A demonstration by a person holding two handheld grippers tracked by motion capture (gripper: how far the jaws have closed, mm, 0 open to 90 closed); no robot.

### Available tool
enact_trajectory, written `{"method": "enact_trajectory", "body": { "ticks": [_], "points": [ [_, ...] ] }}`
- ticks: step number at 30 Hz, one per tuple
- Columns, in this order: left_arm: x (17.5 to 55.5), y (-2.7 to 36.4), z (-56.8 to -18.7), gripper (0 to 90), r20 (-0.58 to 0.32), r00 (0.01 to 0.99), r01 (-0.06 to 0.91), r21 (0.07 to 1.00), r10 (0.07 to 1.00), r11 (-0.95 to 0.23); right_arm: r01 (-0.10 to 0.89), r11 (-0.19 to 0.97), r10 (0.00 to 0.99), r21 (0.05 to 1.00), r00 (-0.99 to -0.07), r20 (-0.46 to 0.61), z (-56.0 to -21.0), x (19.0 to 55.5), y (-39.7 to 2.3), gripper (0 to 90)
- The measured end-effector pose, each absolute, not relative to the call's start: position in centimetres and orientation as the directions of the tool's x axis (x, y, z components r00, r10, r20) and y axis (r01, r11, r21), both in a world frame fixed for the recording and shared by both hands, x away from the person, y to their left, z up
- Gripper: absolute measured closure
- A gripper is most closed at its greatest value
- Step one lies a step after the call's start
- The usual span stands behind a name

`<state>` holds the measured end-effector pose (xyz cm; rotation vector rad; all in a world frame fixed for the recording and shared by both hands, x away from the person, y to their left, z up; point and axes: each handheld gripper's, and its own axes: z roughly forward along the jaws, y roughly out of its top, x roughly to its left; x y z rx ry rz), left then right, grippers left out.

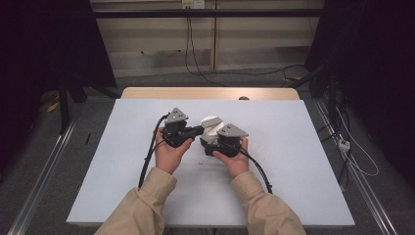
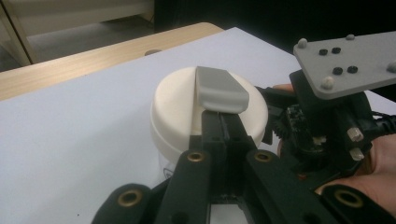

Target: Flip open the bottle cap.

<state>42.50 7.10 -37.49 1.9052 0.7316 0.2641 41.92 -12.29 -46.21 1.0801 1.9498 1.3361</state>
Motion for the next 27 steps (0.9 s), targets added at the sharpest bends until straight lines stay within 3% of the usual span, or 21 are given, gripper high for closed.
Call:
{"method": "enact_trajectory", "body": {
  "ticks": [27],
  "points": [
    [43.6,5.6,-35.6,90.0,-0.116,0.795,0.354,0.886,0.596,-0.300,0.316,0.187,0.845,0.930,-0.535,0.012,-46.2,41.9,-12.3,18.8]
  ]
}}
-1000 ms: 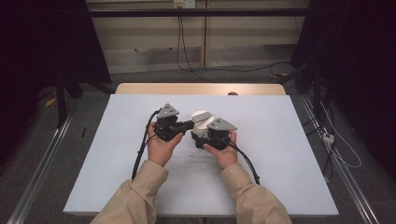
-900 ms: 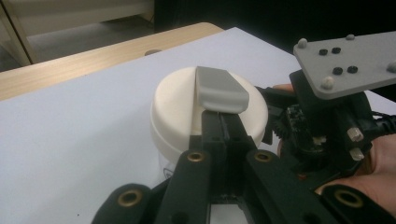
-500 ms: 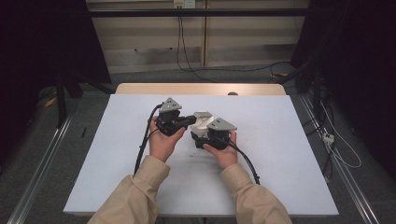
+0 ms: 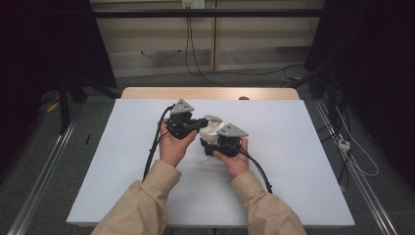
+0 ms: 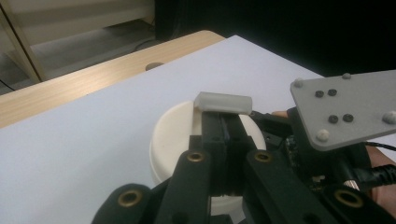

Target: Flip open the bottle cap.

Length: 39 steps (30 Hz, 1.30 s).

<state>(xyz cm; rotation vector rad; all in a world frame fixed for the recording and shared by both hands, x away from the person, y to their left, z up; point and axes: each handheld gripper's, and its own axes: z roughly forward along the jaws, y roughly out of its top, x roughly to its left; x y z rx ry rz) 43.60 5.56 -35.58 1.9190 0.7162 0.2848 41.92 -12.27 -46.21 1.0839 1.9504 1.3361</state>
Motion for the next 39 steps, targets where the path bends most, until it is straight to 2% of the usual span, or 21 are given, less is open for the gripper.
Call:
{"method": "enact_trajectory", "body": {
  "ticks": [39],
  "points": [
    [44.9,3.4,-34.5,90.0,-0.089,0.805,0.331,0.888,0.586,-0.319,0.315,0.191,0.845,0.930,-0.534,0.007,-46.2,41.9,-12.3,18.9]
  ]
}}
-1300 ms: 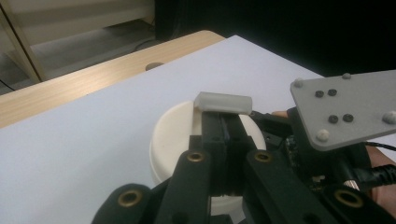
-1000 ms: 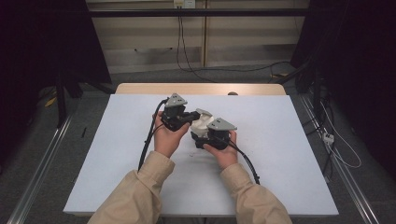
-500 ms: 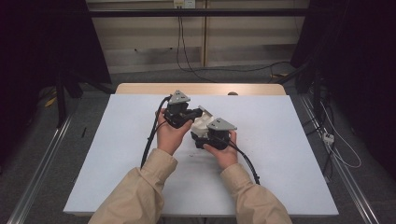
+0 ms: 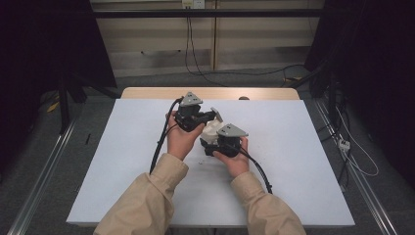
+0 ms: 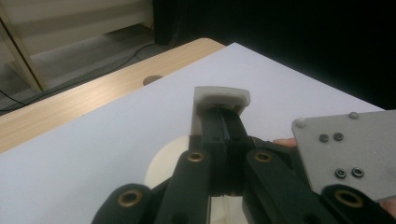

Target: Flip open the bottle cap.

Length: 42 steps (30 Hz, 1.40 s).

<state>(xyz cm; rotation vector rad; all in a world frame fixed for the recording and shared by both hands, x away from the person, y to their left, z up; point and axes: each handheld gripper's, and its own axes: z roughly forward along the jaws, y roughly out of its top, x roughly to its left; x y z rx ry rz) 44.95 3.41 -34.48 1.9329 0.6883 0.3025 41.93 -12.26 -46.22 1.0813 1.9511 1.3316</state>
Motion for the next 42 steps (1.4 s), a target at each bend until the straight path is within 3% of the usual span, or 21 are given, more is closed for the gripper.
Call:
{"method": "enact_trajectory", "body": {
  "ticks": [42],
  "points": [
    [46.2,1.5,-33.8,90.0,-0.078,0.818,0.326,0.879,0.571,-0.348,0.315,0.195,0.845,0.929,-0.534,0.004,-46.2,41.9,-12.3,18.9]
  ]
}}
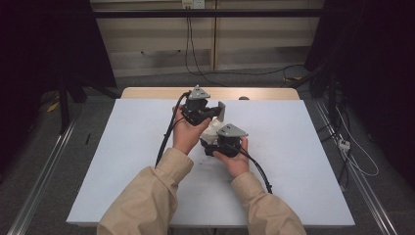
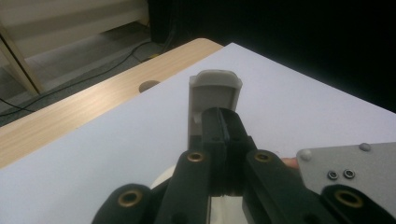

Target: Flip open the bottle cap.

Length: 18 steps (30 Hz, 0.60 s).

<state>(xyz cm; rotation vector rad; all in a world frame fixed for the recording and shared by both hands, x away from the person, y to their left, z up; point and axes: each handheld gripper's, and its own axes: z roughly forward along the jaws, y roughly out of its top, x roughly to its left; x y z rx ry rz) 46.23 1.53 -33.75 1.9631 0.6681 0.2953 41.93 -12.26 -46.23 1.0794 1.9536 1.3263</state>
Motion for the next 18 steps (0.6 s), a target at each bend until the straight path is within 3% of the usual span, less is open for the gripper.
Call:
{"method": "enact_trajectory", "body": {
  "ticks": [18],
  "points": [
    [46.77,0.90,-33.94,90.0,-0.079,0.820,0.324,0.881,0.566,-0.346,0.317,0.194,0.845,0.928,-0.535,0.006,-46.23,41.96,-12.29,18.9]
  ]
}}
